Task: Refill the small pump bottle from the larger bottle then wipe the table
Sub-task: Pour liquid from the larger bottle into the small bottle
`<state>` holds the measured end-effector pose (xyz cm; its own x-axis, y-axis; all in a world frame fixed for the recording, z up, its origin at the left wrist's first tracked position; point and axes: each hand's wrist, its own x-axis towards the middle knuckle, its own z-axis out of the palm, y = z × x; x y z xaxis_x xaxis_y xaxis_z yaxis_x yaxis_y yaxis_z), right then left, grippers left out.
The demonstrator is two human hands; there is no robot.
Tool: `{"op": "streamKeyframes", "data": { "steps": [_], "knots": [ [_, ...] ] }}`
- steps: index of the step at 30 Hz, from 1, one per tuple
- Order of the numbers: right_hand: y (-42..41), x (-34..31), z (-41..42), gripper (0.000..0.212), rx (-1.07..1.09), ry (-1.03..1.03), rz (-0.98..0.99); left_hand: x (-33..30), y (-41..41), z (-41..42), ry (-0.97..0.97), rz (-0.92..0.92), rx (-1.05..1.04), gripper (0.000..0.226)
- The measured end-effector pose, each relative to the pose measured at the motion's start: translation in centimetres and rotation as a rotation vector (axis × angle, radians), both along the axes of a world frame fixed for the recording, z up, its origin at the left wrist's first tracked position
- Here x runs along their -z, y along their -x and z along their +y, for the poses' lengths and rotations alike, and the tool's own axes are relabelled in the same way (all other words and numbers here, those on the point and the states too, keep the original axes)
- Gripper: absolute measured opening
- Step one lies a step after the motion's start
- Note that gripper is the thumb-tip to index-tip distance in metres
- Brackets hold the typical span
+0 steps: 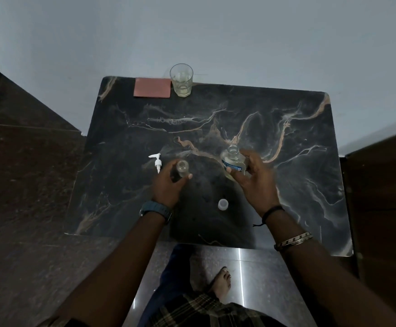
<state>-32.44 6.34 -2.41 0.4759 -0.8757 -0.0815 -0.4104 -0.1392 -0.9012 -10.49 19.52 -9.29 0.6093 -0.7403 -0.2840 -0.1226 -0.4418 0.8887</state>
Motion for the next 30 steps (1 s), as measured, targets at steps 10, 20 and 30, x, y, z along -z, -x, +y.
{"op": "streamKeyframes", "data": {
  "steps": [10,20,30],
  "knots": [
    [-1.4,-1.4,-1.0,0.054,-0.177,0.206,0.136,-2.0,0.2,-2.6,0.194,-0.098,0.101,0.045],
    [-2.1,-2.7,-2.1,0.059,-0.267,0.408,0.337,-2.8,0.2,-3.1,0.261,-0.168,0.133,0.047],
    [-3.0,-3.5,-2.4,0.06,-0.287,0.503,0.442,-2.7,-0.1,-3.4,0.23,-0.138,0.127,0.046]
  ]
}}
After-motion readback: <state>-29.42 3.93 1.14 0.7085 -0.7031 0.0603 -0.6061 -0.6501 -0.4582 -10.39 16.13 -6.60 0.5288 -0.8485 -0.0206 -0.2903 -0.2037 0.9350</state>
